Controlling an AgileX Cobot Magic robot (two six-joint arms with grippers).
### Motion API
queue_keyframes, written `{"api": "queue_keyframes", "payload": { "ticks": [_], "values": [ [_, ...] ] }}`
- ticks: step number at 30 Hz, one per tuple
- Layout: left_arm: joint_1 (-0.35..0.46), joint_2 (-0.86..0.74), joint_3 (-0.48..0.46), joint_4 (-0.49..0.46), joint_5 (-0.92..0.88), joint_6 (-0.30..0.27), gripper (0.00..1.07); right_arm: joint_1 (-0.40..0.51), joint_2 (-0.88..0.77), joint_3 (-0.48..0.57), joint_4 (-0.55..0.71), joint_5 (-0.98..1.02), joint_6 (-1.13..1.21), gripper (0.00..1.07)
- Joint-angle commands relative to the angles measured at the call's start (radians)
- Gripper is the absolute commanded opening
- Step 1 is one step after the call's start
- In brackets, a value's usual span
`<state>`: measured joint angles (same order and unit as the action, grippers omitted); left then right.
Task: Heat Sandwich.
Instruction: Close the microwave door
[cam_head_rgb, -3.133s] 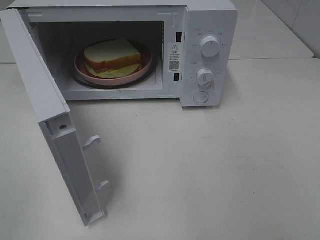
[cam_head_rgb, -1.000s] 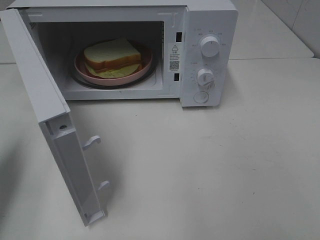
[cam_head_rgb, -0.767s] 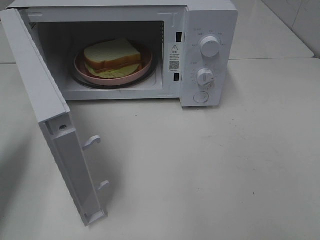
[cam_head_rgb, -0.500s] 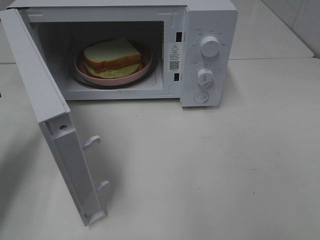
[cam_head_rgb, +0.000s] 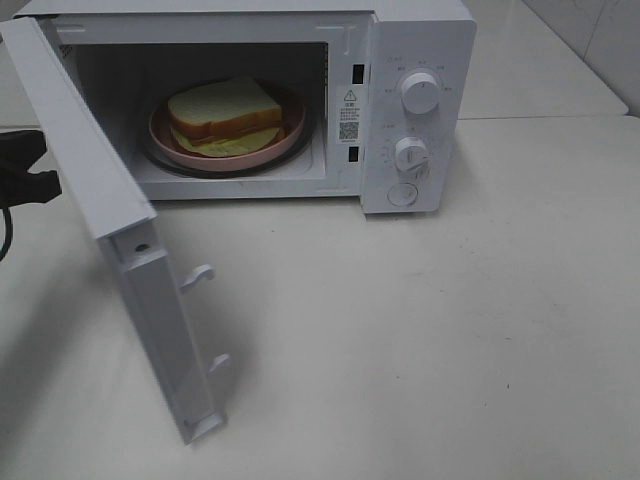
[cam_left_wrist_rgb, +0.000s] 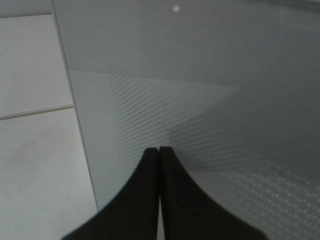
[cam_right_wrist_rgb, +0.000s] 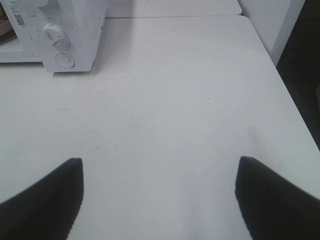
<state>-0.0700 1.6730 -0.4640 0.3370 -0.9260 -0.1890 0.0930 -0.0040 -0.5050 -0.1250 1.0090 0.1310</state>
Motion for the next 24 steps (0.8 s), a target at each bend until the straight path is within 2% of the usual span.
{"api": "queue_keyframes", "payload": {
  "ticks": [1, 5, 7, 18, 21, 22, 24],
  "values": [
    [-0.076, 0.028, -0.043, -0.009, -0.026, 0.020, 0.00, -0.008, -0.027, 0.004, 0.000, -0.013, -0.006, 0.76],
    [-0.138, 0.051, -0.081, -0.054, -0.022, 0.036, 0.00, -0.008, -0.027, 0.004, 0.000, -0.013, -0.006, 0.76],
    [-0.182, 0.060, -0.109, -0.109, -0.003, 0.041, 0.00, -0.008, -0.027, 0.004, 0.000, -0.013, -0.006, 0.76],
    [-0.300, 0.112, -0.204, -0.243, 0.038, 0.042, 0.00, -0.008, -0.027, 0.004, 0.000, -0.013, -0.006, 0.76],
    [-0.356, 0.130, -0.251, -0.318, 0.074, 0.105, 0.00, -0.008, -0.027, 0.004, 0.000, -0.013, -0.006, 0.76],
    [-0.356, 0.130, -0.251, -0.318, 0.074, 0.105, 0.00, -0.008, -0.027, 0.004, 0.000, -0.013, -0.006, 0.76],
    [-0.384, 0.142, -0.272, -0.354, 0.083, 0.148, 0.00, -0.008, -0.027, 0.004, 0.000, -0.013, -0.006, 0.76]
  ]
}}
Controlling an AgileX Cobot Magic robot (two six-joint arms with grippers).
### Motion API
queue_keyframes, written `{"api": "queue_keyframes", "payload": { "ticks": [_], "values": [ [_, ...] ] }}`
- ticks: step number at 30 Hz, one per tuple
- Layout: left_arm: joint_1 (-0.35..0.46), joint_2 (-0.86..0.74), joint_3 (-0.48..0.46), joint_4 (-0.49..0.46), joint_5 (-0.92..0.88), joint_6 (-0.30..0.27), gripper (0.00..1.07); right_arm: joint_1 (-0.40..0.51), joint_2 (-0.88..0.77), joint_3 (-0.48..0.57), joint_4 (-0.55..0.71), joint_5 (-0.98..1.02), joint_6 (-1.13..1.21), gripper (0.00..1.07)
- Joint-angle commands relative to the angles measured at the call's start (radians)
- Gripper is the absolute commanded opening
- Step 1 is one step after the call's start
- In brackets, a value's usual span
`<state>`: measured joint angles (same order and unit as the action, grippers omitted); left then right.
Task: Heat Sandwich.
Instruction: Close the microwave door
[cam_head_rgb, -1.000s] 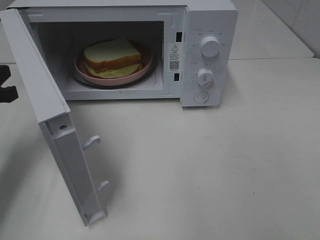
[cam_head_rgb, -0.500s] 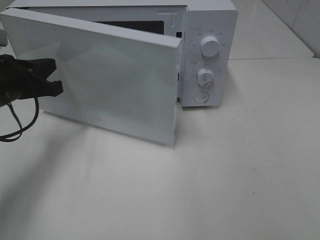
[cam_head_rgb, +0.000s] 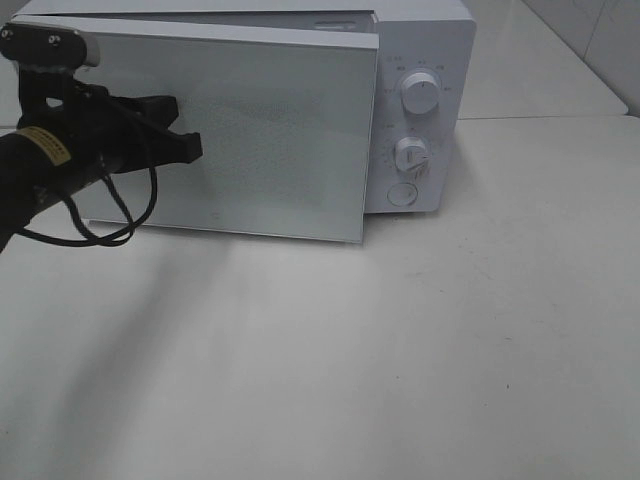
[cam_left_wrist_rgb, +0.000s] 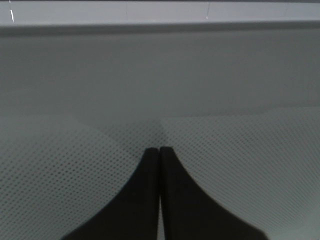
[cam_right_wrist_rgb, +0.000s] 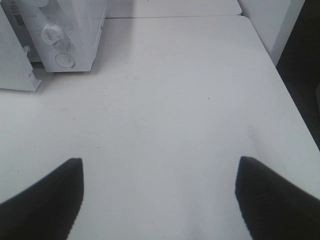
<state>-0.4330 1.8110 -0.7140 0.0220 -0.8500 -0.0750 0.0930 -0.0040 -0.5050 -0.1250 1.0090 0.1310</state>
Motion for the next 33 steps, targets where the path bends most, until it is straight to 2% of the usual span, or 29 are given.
{"api": "queue_keyframes", "payload": {
  "ticks": [1, 6, 16, 33],
  "values": [
    [-0.043, 0.014, -0.044, -0.077, 0.023, 0.063, 0.00, -0.008, -0.027, 0.004, 0.000, -0.013, -0.006, 0.76],
    [-0.089, 0.051, -0.100, -0.139, 0.038, 0.084, 0.00, -0.008, -0.027, 0.004, 0.000, -0.013, -0.007, 0.76],
    [-0.150, 0.126, -0.233, -0.163, 0.086, 0.085, 0.00, -0.008, -0.027, 0.004, 0.000, -0.013, -0.006, 0.76],
    [-0.166, 0.234, -0.440, -0.212, 0.170, 0.089, 0.00, -0.008, -0.027, 0.004, 0.000, -0.013, -0.006, 0.76]
  ]
}}
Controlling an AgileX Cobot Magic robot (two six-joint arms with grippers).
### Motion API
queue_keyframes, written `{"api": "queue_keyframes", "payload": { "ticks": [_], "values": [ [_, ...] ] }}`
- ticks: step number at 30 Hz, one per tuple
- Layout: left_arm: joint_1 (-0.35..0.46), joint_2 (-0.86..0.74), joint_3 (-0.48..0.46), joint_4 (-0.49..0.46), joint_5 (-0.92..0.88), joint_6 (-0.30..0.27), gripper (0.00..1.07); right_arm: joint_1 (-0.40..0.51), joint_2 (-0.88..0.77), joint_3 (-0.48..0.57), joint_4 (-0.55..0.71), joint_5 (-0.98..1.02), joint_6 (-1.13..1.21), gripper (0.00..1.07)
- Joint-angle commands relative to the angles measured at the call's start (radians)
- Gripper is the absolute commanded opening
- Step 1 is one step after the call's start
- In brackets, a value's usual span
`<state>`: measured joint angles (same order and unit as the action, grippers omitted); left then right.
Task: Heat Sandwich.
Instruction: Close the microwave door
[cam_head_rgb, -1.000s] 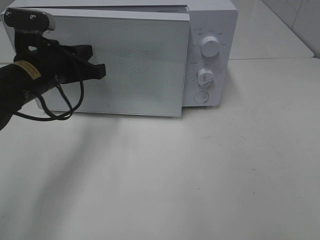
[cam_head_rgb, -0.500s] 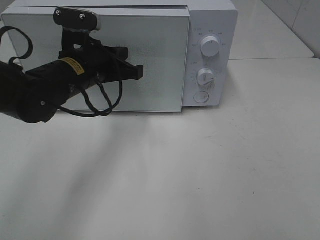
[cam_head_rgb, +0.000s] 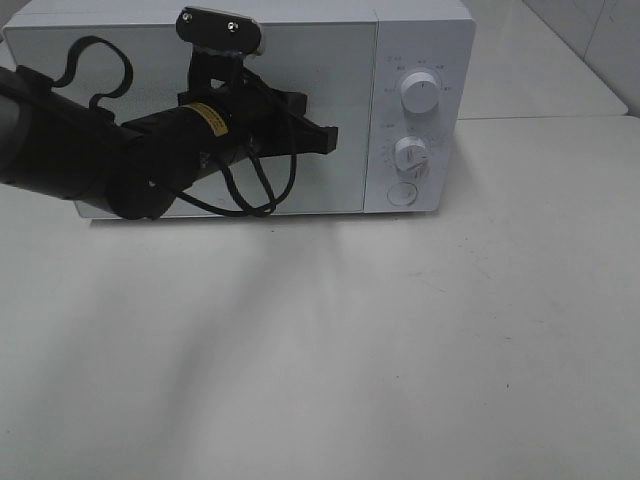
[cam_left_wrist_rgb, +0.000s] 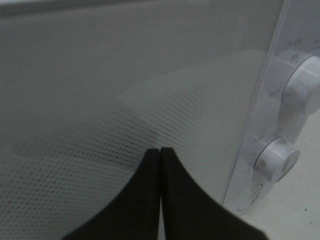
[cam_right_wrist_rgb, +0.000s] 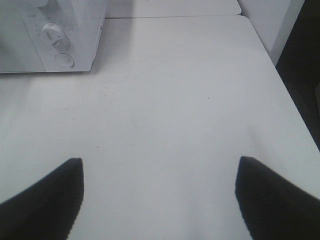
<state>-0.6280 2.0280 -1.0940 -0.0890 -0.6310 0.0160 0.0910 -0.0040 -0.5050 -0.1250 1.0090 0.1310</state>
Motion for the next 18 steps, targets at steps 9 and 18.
{"api": "queue_keyframes", "payload": {
  "ticks": [9, 18],
  "values": [
    [0.023, 0.028, -0.090, -0.110, -0.005, -0.008, 0.00, -0.006, -0.027, 0.004, 0.000, -0.013, -0.006, 0.76],
    [-0.033, -0.018, -0.019, -0.111, 0.000, -0.007, 0.00, -0.006, -0.027, 0.004, 0.000, -0.013, -0.006, 0.76]
  ]
}}
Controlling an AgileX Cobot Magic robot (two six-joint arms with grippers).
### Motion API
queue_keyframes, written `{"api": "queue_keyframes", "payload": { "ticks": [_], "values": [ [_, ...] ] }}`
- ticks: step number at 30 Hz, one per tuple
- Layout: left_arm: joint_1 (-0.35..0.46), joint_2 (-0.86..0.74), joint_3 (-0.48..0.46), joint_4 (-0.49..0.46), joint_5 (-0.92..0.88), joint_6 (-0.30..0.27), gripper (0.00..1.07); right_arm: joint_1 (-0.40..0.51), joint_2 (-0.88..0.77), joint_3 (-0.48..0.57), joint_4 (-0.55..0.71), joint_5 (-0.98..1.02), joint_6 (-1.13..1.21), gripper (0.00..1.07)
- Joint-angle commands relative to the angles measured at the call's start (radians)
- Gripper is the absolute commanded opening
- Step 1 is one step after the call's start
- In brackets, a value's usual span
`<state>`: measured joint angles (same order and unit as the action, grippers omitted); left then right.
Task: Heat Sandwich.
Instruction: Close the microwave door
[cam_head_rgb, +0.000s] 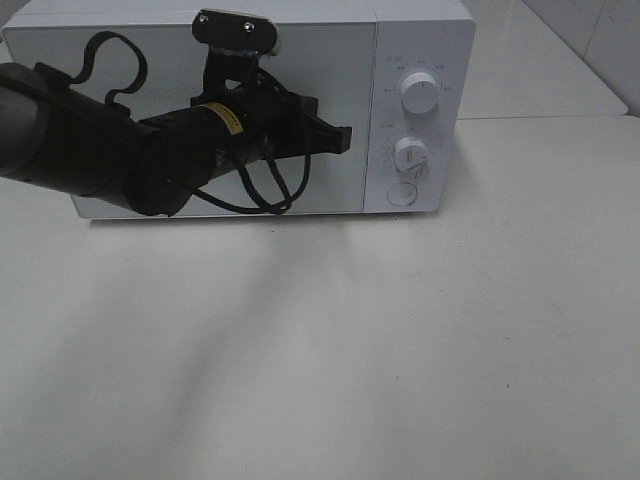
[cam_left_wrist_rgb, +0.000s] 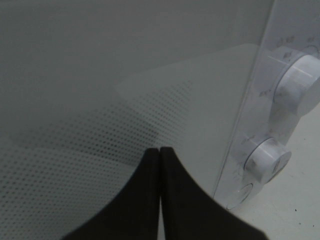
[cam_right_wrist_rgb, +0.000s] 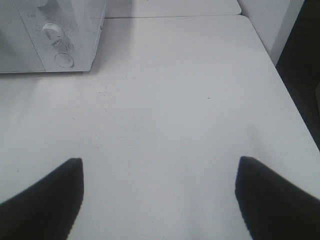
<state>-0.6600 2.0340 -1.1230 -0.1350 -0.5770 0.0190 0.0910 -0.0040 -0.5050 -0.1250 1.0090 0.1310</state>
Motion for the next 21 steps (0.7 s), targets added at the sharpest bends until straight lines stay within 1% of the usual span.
{"api": "queue_keyframes", "payload": {
  "ticks": [1, 4, 6, 9, 11, 14, 16, 17, 19, 20, 21],
  "values": [
    [-0.010, -0.034, 0.022, -0.066, -0.052, -0.010, 0.00, -0.006, -0.027, 0.004, 0.000, -0.013, -0.006, 0.76],
    [-0.021, -0.046, 0.033, -0.068, -0.041, -0.010, 0.00, -0.006, -0.027, 0.004, 0.000, -0.013, -0.006, 0.76],
    [-0.028, -0.069, 0.036, -0.068, 0.019, -0.010, 0.00, -0.006, -0.027, 0.004, 0.000, -0.013, -0.006, 0.76],
    [-0.028, -0.088, 0.043, -0.067, 0.056, -0.010, 0.00, -0.006, -0.027, 0.004, 0.000, -0.013, -0.006, 0.76],
    [-0.028, -0.124, 0.059, -0.067, 0.126, -0.010, 0.00, -0.006, -0.027, 0.004, 0.000, -0.013, -0.006, 0.76],
    [-0.028, -0.149, 0.073, -0.067, 0.168, -0.010, 0.00, -0.006, -0.027, 0.004, 0.000, -0.013, -0.006, 0.76],
    [-0.028, -0.191, 0.093, -0.066, 0.246, -0.010, 0.00, -0.006, -0.027, 0.004, 0.000, -0.013, -0.006, 0.76],
    [-0.028, -0.191, 0.093, -0.066, 0.246, -0.010, 0.00, -0.006, -0.027, 0.004, 0.000, -0.013, -0.006, 0.76],
    [-0.028, -0.216, 0.096, -0.066, 0.343, -0.010, 0.00, -0.006, -0.027, 0.004, 0.000, -0.013, -0.006, 0.76],
    [-0.028, -0.237, 0.096, -0.065, 0.432, -0.010, 0.00, -0.006, -0.027, 0.004, 0.000, -0.013, -0.006, 0.76],
    [-0.028, -0.237, 0.096, -0.065, 0.432, -0.010, 0.00, -0.006, -0.027, 0.004, 0.000, -0.013, -0.006, 0.76]
  ]
}}
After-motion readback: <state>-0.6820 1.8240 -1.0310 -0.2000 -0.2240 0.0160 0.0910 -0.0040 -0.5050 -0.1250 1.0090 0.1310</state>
